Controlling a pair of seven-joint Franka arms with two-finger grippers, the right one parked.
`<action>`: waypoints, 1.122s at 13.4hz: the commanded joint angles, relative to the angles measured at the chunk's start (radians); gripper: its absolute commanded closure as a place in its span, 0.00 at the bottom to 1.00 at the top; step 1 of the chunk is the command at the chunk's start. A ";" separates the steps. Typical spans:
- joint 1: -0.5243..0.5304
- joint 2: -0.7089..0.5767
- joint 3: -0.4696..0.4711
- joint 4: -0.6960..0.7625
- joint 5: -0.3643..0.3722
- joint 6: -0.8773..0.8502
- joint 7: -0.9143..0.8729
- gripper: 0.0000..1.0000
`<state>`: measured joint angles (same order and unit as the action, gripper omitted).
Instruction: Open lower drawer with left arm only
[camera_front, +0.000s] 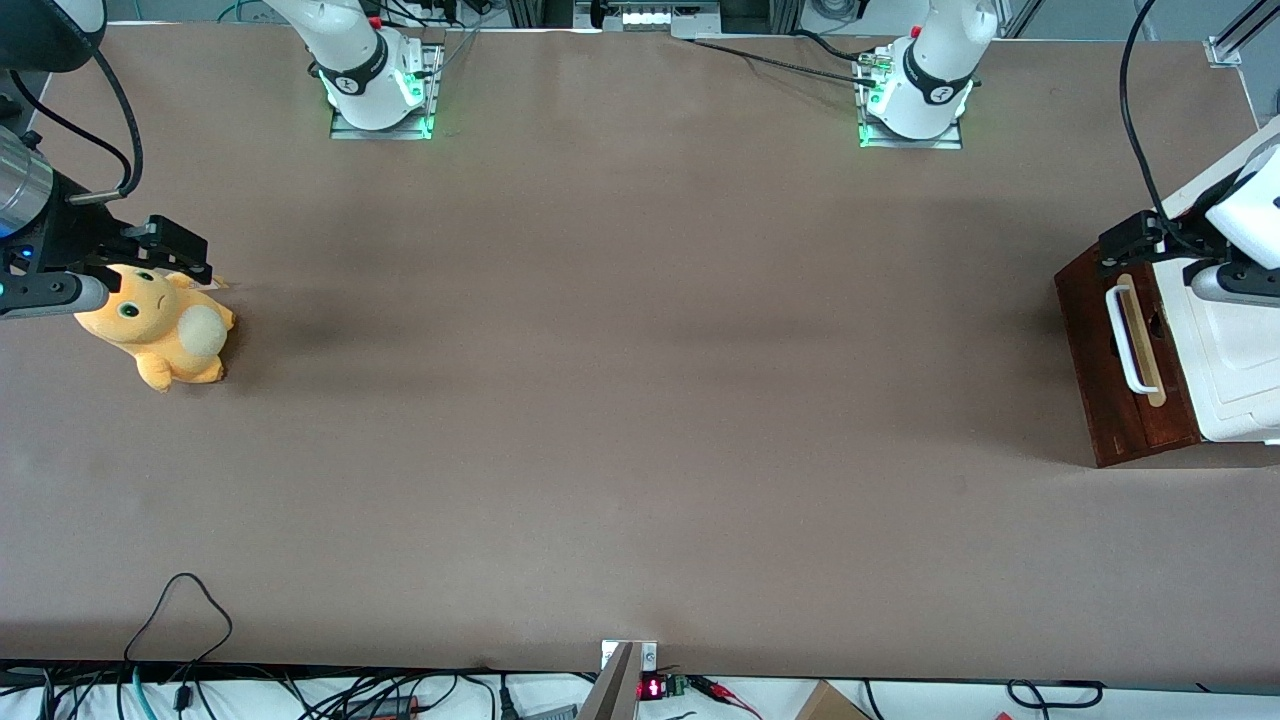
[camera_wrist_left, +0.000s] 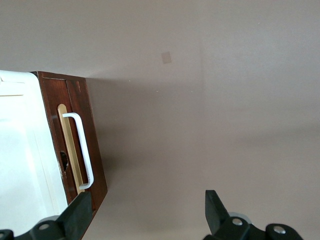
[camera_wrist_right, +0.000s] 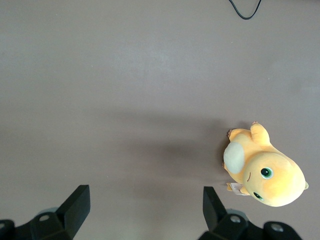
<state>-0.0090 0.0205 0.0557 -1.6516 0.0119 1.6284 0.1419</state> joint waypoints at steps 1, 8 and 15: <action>0.008 -0.002 -0.004 0.021 -0.009 -0.045 0.027 0.00; 0.007 -0.002 -0.005 0.021 -0.010 -0.047 0.030 0.00; 0.007 0.003 -0.007 0.012 -0.023 -0.047 0.039 0.00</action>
<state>-0.0090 0.0242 0.0533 -1.6502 0.0119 1.5968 0.1502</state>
